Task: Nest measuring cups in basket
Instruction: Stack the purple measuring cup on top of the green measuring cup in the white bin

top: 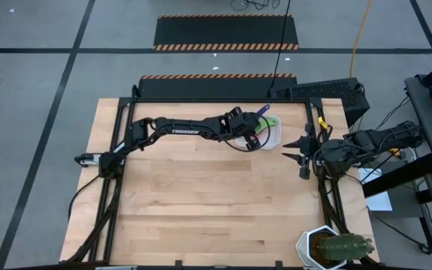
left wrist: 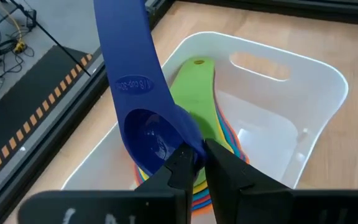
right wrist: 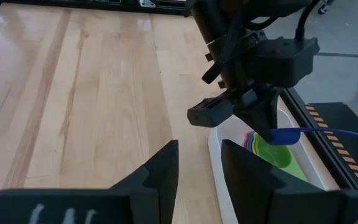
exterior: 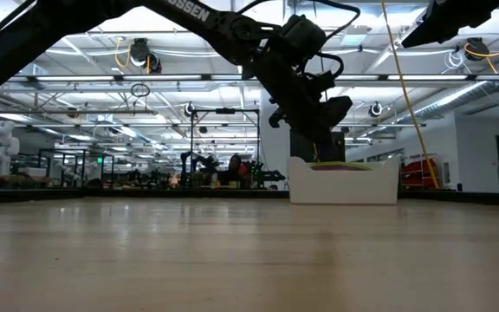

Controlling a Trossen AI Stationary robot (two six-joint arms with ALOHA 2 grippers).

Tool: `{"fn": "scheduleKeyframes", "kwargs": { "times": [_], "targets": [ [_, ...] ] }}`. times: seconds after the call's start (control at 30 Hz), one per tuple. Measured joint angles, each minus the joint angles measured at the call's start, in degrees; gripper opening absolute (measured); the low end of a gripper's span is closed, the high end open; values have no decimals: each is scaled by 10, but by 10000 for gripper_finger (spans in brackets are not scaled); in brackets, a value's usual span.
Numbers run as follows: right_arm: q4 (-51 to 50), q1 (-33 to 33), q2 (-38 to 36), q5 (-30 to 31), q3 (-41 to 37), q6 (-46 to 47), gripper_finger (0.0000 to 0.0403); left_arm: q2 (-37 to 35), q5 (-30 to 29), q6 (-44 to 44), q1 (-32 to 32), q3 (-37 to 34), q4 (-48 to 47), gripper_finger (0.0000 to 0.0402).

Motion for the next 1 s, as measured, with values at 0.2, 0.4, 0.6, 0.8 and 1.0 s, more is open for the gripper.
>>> {"fn": "scheduleKeyframes", "kwargs": {
  "times": [0.2,0.4,0.6,0.8,1.0],
  "targets": [
    [0,0,0,0,0,0,116,0,29,1,5,0,0,37],
    [0,0,0,0,0,0,116,0,41,-2,7,0,0,46],
    [0,0,0,0,0,0,116,0,43,-14,12,0,-4,100],
    [0,0,0,0,0,0,116,0,43,-18,11,0,-1,143],
    [4,0,0,-1,-7,23,116,-11,76,-20,11,1,17,149]
  ]
}}
